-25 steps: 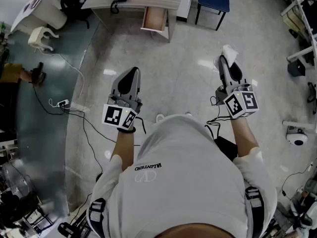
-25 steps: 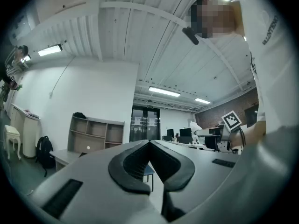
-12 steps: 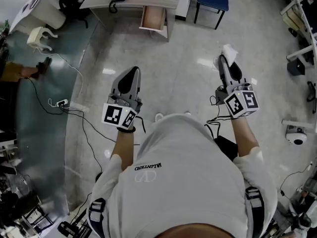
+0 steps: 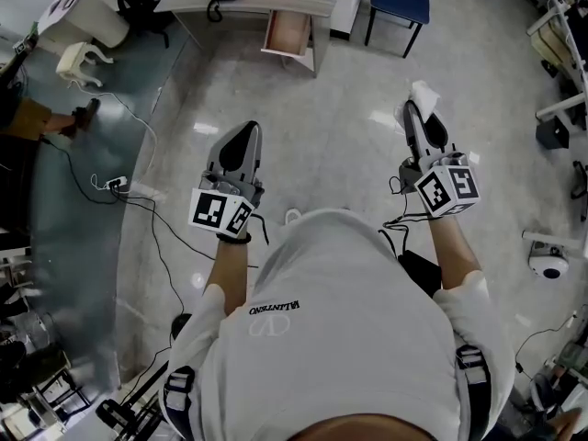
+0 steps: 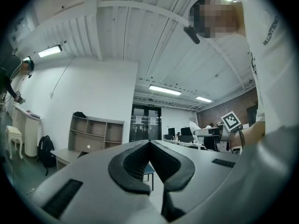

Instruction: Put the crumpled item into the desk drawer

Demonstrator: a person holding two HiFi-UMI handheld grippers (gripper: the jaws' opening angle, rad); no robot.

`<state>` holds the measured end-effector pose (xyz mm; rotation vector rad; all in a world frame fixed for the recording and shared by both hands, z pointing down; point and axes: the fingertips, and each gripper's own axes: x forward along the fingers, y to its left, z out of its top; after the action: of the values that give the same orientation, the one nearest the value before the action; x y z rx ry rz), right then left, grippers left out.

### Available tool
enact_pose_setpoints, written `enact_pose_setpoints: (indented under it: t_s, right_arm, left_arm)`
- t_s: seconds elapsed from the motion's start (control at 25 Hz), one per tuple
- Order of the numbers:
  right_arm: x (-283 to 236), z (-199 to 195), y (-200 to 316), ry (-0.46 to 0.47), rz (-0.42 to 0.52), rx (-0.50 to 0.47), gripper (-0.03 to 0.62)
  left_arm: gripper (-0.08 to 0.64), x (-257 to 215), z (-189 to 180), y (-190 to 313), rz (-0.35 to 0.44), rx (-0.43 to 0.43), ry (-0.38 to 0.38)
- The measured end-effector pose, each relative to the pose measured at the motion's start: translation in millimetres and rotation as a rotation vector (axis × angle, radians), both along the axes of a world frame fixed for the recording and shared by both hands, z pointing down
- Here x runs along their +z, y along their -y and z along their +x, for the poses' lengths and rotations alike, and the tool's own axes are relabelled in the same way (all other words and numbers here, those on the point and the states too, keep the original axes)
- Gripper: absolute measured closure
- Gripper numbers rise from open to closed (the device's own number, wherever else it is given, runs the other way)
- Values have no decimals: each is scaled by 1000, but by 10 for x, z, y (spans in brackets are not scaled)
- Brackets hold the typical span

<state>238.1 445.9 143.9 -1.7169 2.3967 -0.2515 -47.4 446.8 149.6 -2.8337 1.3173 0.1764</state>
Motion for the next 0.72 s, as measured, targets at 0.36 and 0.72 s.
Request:
enact_pose_setpoints:
  t_s: [0.36, 0.72]
  right_arm:
    - [64, 369, -2, 14, -5, -46, 503]
    - [98, 449, 81, 5, -10, -105, 503]
  left_arm:
    - [561, 67, 418, -110, -16, -39, -6]
    - [561, 130, 613, -172, -35, -64, 16]
